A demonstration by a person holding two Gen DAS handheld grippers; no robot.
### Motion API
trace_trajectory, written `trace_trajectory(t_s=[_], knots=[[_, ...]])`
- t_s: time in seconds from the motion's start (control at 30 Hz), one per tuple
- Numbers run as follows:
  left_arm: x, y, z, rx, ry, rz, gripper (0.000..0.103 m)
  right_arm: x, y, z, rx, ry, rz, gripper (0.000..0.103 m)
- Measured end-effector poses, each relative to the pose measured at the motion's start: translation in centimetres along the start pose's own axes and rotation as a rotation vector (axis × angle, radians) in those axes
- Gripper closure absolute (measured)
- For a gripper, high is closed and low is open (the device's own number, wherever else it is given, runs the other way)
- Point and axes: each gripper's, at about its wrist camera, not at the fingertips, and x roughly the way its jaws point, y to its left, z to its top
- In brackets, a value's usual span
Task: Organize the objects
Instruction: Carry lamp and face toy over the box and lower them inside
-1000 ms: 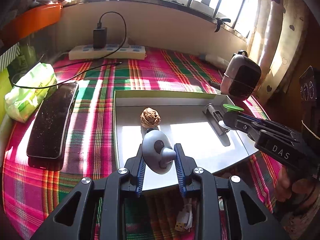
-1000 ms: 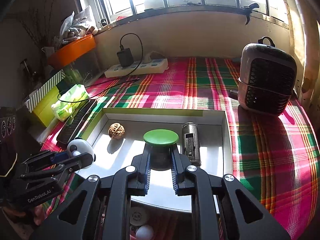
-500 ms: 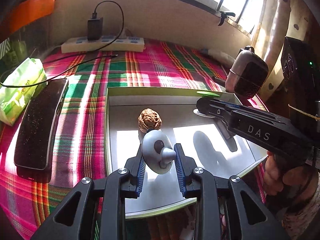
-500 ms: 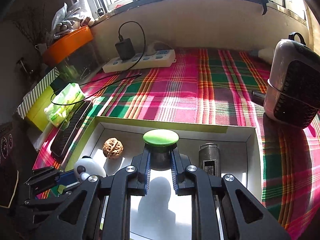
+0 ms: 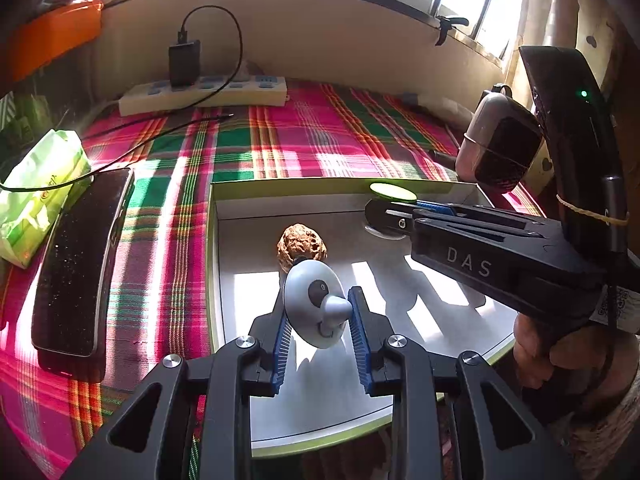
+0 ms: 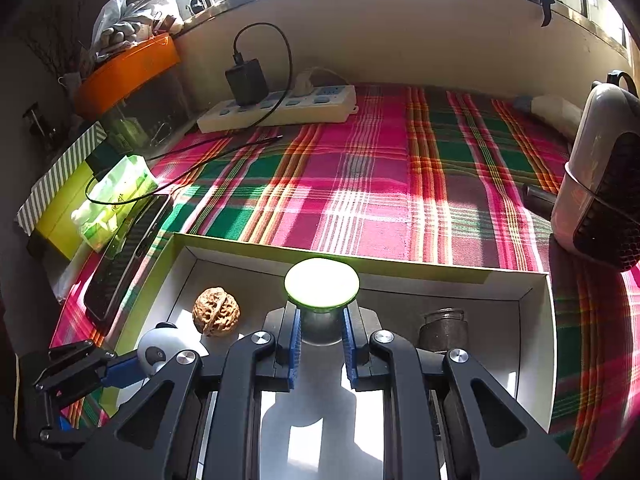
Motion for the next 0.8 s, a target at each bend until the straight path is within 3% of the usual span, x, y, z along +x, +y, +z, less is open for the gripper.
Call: trace_trajectory(t_s=[0.8], knots=[[0.19,0.15,0.42,0.018,0.002,0.019,0.077,0.47,0.42,-0.04,-0.022,0.034,-0.028,0.082]])
